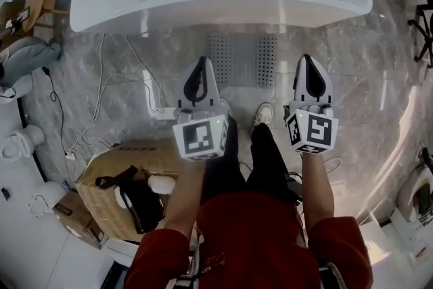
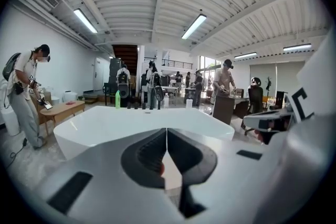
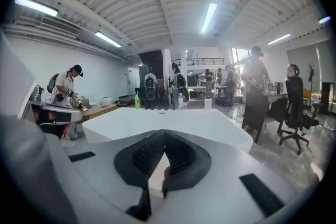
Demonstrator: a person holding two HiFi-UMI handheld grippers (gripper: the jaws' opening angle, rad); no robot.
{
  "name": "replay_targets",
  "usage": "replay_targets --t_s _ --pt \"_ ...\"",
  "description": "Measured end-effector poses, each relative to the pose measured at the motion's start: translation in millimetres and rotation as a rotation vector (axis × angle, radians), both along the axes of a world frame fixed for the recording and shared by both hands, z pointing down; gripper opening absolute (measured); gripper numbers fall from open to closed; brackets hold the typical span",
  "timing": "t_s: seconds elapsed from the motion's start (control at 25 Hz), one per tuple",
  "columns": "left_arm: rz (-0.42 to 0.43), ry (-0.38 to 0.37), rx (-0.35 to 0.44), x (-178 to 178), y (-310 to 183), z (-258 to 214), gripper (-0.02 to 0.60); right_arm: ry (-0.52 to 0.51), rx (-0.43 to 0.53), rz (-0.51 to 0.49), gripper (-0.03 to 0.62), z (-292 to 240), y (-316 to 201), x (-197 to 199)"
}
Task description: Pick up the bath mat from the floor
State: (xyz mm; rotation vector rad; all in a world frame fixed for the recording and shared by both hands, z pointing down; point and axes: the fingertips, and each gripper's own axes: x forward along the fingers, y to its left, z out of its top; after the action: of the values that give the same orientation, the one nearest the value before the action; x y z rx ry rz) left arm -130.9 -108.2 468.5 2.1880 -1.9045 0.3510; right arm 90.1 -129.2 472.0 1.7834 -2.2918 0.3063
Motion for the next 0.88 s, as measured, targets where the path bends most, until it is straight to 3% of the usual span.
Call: replay_targets --t_s 0.2,0.88 --pt "-0.007 -0.017 -0.036 -11 4 57 0.015 0.010 -0.059 -0.015 0.011 68 4 -7" --pt "-0.001 0.022 -0.249 -20 22 323 0.015 0.031 -0.290 0.001 0.012 336 22 2"
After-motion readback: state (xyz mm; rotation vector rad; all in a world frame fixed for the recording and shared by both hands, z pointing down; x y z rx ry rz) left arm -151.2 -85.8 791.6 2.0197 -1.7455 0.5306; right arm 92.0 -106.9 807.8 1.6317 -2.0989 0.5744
